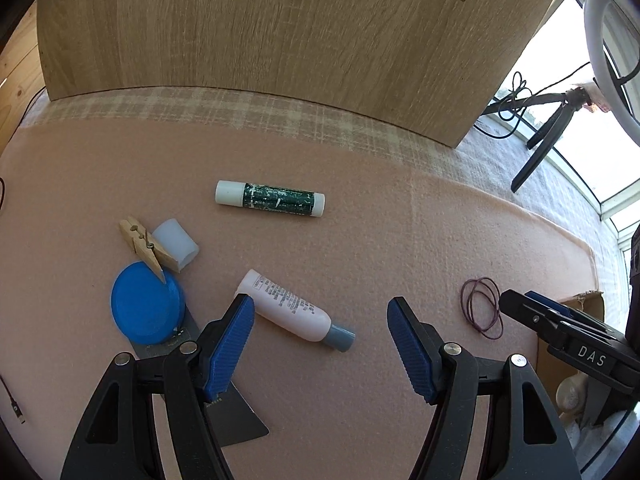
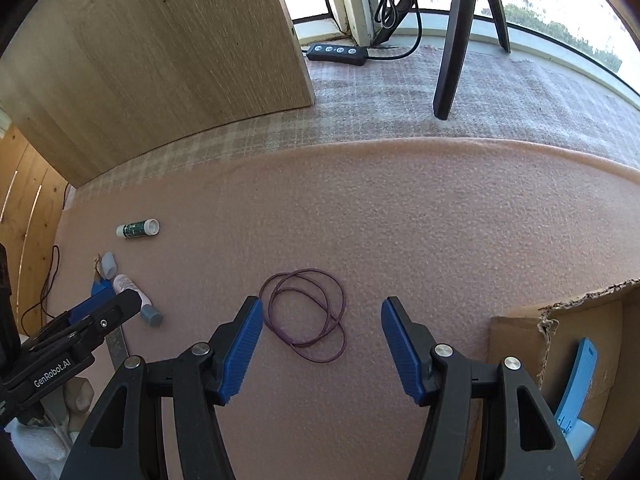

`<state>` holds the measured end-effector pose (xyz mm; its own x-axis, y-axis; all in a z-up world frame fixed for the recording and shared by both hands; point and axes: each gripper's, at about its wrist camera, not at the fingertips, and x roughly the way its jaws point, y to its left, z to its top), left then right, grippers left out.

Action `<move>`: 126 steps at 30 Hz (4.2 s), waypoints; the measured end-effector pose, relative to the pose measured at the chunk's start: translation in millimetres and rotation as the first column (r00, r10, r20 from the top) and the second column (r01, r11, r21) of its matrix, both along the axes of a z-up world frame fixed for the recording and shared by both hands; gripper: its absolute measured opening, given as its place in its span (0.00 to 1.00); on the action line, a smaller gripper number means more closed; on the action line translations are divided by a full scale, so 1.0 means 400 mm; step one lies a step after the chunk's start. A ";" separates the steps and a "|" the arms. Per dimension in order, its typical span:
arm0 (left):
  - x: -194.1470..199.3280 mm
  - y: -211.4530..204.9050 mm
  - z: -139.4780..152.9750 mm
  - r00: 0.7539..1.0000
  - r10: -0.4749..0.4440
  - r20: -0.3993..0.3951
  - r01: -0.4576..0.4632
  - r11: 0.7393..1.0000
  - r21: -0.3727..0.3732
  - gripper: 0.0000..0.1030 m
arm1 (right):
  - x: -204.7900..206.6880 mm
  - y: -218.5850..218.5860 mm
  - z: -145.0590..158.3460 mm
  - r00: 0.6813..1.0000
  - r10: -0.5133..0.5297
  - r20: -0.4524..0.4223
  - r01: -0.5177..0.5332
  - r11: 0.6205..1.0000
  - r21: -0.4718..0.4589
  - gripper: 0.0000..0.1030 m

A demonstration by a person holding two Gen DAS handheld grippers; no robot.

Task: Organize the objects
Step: 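Close the left gripper on the lotion tube while the right gripper closes on the rubber band, then carry the tube with the left gripper while the right carries the band into the box, then open both, then move both tools back over the table toward the remaining items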

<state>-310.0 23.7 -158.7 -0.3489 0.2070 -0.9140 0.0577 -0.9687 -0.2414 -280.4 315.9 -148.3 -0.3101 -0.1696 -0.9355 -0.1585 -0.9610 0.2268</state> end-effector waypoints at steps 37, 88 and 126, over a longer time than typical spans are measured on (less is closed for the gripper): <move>0.287 0.175 -0.028 0.977 -0.207 -0.041 0.207 0.978 -0.010 0.21 | 0.312 -0.095 -0.059 0.990 0.138 -0.040 -0.136 0.989 0.054 0.03; 0.416 0.764 0.185 0.839 -0.507 -0.196 0.529 0.845 0.081 0.21 | 0.717 0.397 0.215 0.935 -0.235 -0.265 0.250 0.968 0.023 0.03; 0.405 0.430 0.235 0.937 -0.306 -0.168 0.322 0.943 0.080 0.64 | 0.647 0.248 0.209 0.957 -0.162 -0.241 0.158 0.987 -0.038 0.48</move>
<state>-148.1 195.7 -64.6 -0.3824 0.4202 -0.8229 -0.2903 -0.9002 -0.3247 -21.5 415.2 -64.7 -0.5513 -0.1153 -0.8263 -0.2480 -0.9230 0.2942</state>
